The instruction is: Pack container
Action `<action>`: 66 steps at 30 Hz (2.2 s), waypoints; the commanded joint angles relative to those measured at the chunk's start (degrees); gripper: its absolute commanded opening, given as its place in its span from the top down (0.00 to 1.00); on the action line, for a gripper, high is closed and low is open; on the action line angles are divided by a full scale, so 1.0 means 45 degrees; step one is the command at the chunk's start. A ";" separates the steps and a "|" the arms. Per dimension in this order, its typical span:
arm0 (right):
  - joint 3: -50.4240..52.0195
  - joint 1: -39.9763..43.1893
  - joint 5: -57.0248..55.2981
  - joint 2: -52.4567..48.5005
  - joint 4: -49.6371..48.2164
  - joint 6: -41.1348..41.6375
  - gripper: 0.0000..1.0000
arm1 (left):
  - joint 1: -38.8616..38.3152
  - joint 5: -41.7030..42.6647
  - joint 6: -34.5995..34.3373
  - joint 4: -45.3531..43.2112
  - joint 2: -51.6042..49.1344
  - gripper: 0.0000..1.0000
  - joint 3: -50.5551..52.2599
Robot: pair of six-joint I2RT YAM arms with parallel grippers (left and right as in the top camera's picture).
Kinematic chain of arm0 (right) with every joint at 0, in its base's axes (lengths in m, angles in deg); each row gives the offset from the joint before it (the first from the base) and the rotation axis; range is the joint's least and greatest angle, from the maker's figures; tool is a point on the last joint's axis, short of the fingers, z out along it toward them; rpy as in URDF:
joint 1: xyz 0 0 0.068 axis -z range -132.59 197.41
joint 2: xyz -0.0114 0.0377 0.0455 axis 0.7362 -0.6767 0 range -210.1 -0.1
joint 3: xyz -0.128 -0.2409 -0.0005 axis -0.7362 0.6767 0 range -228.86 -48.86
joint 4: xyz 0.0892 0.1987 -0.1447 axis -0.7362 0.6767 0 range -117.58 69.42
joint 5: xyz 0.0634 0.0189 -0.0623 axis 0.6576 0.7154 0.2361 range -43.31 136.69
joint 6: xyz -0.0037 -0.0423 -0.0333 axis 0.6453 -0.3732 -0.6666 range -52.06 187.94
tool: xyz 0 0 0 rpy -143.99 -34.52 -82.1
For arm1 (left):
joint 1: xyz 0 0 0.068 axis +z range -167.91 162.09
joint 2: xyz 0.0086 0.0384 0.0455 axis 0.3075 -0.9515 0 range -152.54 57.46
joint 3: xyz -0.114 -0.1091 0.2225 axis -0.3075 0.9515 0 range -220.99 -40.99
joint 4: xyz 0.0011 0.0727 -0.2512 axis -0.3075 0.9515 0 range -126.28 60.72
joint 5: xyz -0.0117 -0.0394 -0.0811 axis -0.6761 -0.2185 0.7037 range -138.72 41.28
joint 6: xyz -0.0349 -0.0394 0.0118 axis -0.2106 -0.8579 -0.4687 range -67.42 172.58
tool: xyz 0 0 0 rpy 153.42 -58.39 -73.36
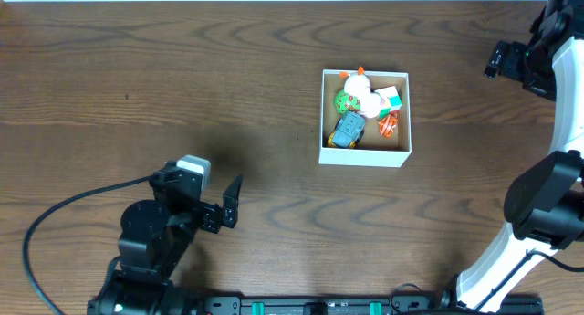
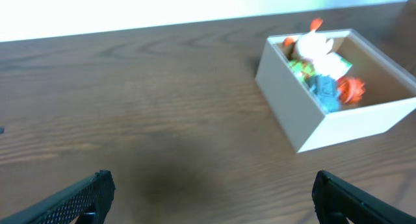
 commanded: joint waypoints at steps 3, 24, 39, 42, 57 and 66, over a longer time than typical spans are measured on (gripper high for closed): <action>0.0029 0.0078 0.0000 -0.0053 0.0010 0.0223 0.01 | 0.1365 0.0641 0.0709 -0.0364 0.1185 0.02 0.1010; 0.0029 0.0078 0.0000 -0.0053 0.0010 0.0223 0.01 | 0.2861 0.0578 0.1015 -0.6853 0.5455 0.02 0.4998; 0.0029 0.0078 0.0000 -0.0053 0.0010 0.0223 0.01 | 0.2856 0.0253 0.1103 -0.6013 0.5523 0.02 0.6319; 0.0029 0.0078 0.0000 -0.0053 0.0010 0.0223 0.01 | 0.2856 0.0257 0.1098 -0.5129 0.5523 0.02 0.6319; 0.0029 0.0078 0.0000 -0.0053 0.0010 0.0223 0.01 | 0.2856 0.0253 0.1098 -0.4371 0.5217 0.02 0.6319; 0.0029 0.0078 0.0000 -0.0053 0.0010 0.0223 0.01 | 0.2856 0.0253 0.1098 -0.4371 0.5217 0.02 0.6319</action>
